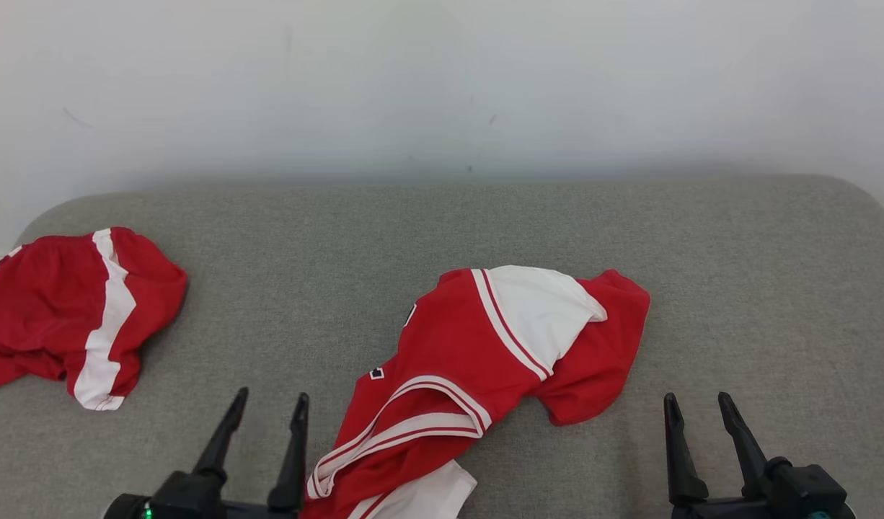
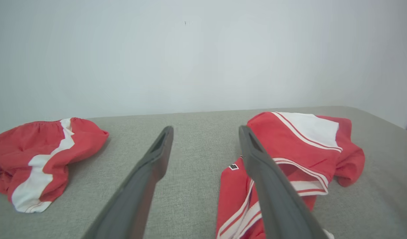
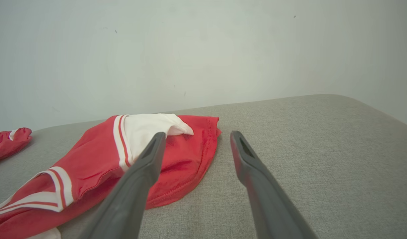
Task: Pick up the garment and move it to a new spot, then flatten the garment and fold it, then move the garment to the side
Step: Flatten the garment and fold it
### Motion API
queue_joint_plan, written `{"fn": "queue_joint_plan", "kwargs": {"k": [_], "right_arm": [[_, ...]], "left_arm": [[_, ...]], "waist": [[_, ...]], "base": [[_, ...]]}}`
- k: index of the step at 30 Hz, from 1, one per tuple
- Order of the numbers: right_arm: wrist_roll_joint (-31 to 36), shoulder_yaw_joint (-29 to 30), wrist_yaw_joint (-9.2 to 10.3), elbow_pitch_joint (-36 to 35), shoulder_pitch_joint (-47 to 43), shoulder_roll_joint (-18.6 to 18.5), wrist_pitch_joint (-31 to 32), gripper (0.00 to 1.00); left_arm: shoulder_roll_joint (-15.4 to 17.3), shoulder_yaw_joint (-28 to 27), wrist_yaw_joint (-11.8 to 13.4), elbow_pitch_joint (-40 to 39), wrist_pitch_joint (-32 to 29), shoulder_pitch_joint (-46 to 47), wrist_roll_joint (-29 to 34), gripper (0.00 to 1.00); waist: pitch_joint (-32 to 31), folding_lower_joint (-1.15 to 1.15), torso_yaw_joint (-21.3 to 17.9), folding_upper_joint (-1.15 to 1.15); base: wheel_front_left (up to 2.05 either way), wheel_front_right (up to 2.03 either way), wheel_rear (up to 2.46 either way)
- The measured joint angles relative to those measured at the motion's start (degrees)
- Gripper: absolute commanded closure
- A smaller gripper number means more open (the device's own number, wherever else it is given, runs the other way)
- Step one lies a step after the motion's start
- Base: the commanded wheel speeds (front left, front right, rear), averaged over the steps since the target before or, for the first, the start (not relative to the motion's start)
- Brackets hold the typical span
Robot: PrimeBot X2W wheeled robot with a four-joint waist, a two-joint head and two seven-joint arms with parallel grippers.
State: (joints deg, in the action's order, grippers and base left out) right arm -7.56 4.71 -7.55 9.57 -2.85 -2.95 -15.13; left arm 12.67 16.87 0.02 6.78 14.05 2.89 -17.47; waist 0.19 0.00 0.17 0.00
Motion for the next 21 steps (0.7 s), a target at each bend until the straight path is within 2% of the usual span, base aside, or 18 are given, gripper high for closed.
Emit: {"fn": "queue_joint_plan", "kwargs": {"k": [4, 9, 16, 21], "right_arm": [[0.02, 0.49, 0.0, -0.23, -0.01, 0.0, 0.0, 0.0], [0.08, 0.96, 0.0, -0.36, -0.05, 0.01, 0.0, 0.0], [0.19, 1.1, 0.0, -0.36, -0.06, -0.01, 0.0, 0.0], [0.26, 1.08, 0.0, -0.26, -0.02, -0.01, 0.0, 0.0]], "left_arm": [[0.35, -3.76, 2.32, -1.27, 0.8, -0.57, 0.45, 0.0], [0.19, -9.44, 3.5, -3.57, 1.0, -3.24, 1.37, 0.0], [-1.91, -14.61, 1.13, -3.98, 1.0, -8.08, 3.7, 0.0], [-3.41, -14.69, -1.14, -3.09, 1.0, -8.59, 5.41, 0.0]], "waist": [[-0.15, 0.0, -0.94, 0.0], [-0.24, 0.0, -2.07, 0.0], [-0.37, 0.0, -2.69, 0.0], [-0.42, 0.0, -2.86, 0.0]], "base": [[0.0, 0.0, 0.0], [0.0, 0.0, 0.0], [0.0, 0.0, 0.0], [0.0, 0.0, 0.0]]}}
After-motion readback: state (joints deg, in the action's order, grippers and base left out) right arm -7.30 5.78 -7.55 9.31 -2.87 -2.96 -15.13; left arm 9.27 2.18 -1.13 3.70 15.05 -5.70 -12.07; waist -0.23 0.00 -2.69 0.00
